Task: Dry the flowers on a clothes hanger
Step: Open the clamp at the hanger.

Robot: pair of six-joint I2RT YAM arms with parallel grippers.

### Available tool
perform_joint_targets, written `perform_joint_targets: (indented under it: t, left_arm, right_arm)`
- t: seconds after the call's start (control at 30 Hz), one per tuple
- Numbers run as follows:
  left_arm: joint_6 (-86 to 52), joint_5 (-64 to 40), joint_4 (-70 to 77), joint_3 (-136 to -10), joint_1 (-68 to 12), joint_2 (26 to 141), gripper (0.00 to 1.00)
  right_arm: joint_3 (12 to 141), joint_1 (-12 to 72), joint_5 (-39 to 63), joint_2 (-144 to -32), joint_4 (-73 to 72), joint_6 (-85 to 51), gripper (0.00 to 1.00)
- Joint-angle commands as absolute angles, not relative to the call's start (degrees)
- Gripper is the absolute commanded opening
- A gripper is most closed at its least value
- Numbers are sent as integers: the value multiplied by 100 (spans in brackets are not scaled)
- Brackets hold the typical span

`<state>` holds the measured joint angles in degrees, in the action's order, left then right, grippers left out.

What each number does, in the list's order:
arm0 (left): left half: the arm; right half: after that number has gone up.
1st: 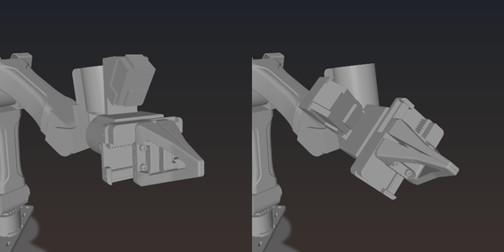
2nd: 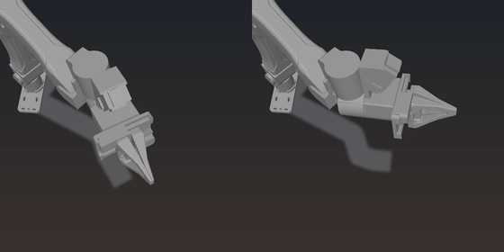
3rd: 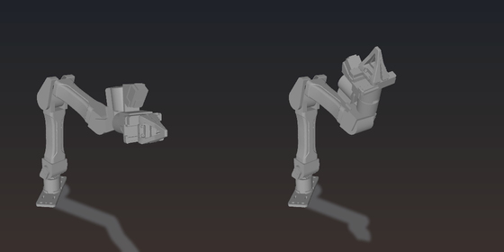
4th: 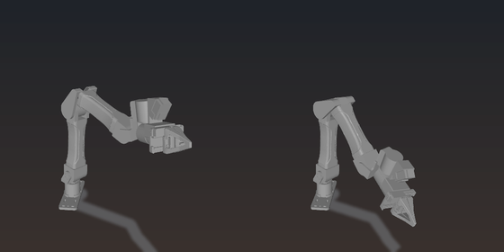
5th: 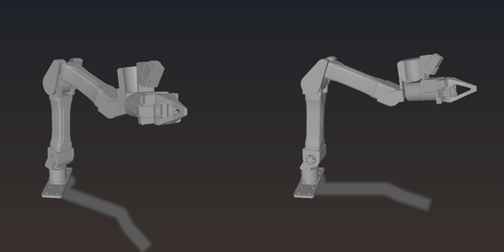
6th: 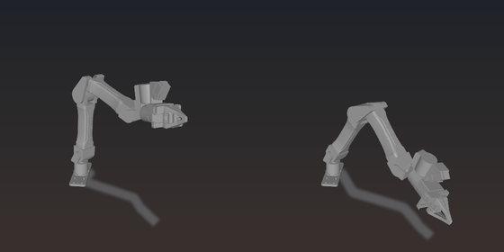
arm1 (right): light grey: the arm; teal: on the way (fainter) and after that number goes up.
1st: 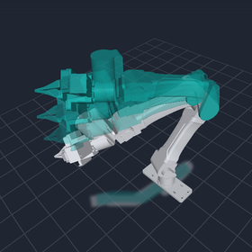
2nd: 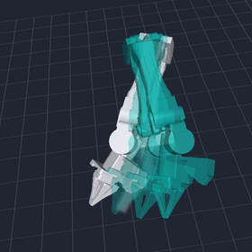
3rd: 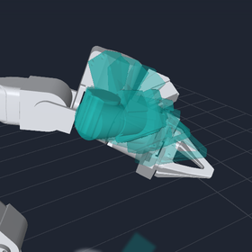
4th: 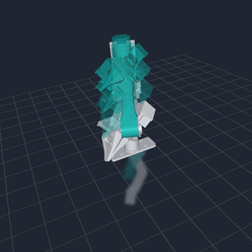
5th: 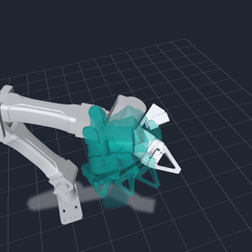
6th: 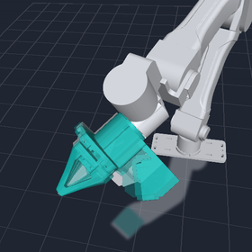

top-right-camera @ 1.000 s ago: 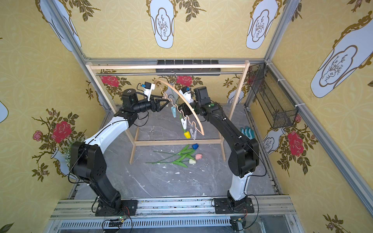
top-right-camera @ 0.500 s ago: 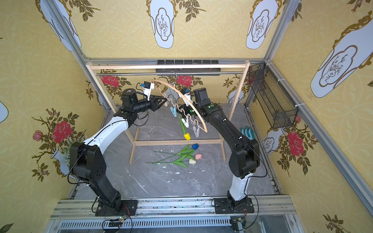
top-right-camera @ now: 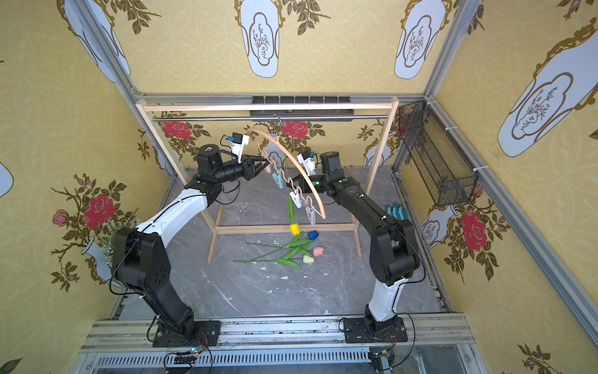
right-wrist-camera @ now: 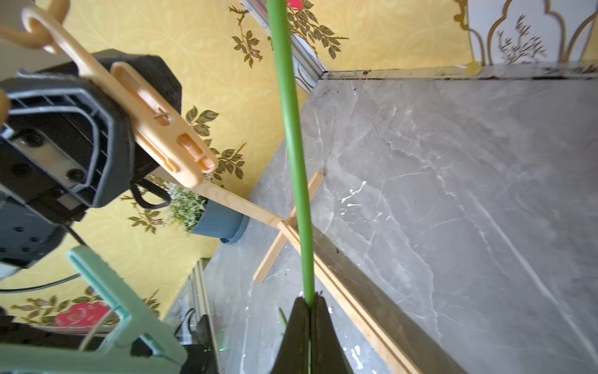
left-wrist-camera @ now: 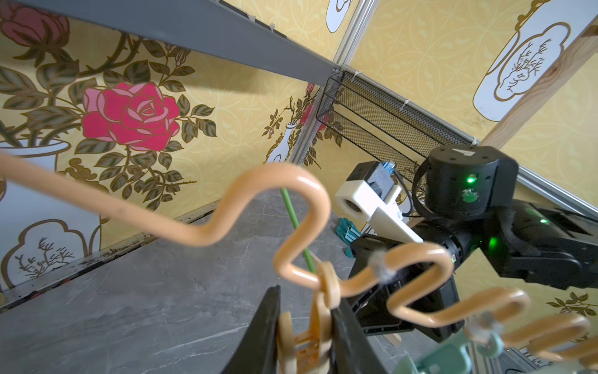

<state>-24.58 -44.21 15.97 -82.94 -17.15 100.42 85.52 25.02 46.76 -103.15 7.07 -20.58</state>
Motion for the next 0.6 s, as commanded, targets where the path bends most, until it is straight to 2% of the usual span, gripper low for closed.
perform_joint_targets:
  t: [0.0, 0.13, 0.57]
  left_arm:
    - [-2774, -4598, 2061, -8205, -1705, 10088, 24]
    - [-2957, -4647, 2263, -8115, -1705, 10093, 24]
    - [-3442, -4868, 2813, -7988, -1714, 10196, 24]
  right_arm:
    - [8495, 2471, 5323, -10325, -407, -2696, 0]
    - [8367, 2439, 5719, -10360, -1004, -3071, 0]
    - [8418, 2465, 5832, -10648, -1302, -3452, 0]
